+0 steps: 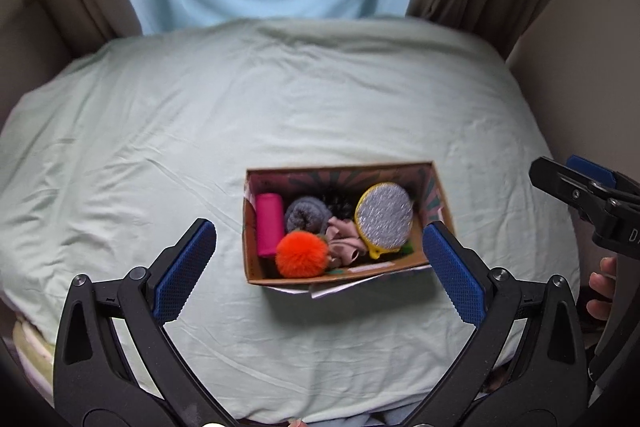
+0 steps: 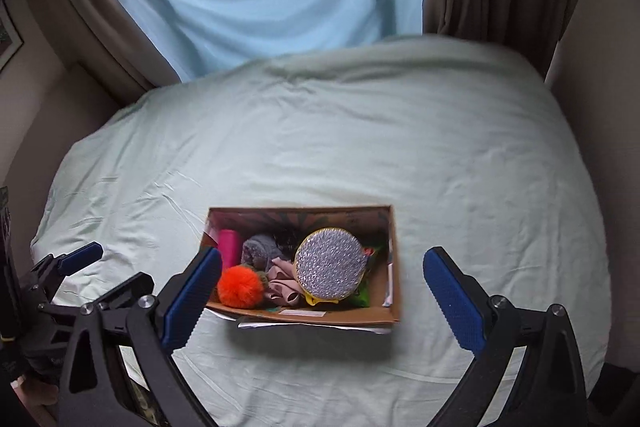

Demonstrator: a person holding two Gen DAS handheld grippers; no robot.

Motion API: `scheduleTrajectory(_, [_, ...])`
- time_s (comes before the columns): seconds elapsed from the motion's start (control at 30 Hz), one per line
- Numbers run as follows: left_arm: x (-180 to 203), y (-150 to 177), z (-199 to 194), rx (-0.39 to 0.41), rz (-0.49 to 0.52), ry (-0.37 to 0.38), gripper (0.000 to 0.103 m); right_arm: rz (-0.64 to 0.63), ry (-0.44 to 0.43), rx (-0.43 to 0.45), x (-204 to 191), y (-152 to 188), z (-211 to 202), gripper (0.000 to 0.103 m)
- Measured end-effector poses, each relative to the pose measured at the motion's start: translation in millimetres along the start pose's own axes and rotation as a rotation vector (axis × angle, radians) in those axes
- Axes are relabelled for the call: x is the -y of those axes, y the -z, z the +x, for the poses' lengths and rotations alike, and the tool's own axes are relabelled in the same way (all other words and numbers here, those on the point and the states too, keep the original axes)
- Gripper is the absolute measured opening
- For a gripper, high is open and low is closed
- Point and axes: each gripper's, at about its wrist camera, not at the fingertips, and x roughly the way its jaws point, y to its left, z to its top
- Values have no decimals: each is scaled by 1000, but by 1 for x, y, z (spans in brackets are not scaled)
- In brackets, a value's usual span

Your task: Organize soft objects

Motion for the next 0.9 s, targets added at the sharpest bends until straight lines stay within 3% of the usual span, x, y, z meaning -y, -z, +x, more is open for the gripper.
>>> scheduleTrajectory(0.2, [19,-3,-85,188,-76,7,103,-50,24,154,4,-4,-87,100])
scheduleTrajectory(0.4, [40,4,-148,339,-65,6,103,-68,69,288,3,1,-154,100])
scheduleTrajectory(0.6, [54,13,-189,448,-55,-25,103,-79,85,340,4,12,-182,100])
scheduleTrajectory(0.9, [68,24,-200,507,-21,-80,103,-81,130,408,9,24,-198,100])
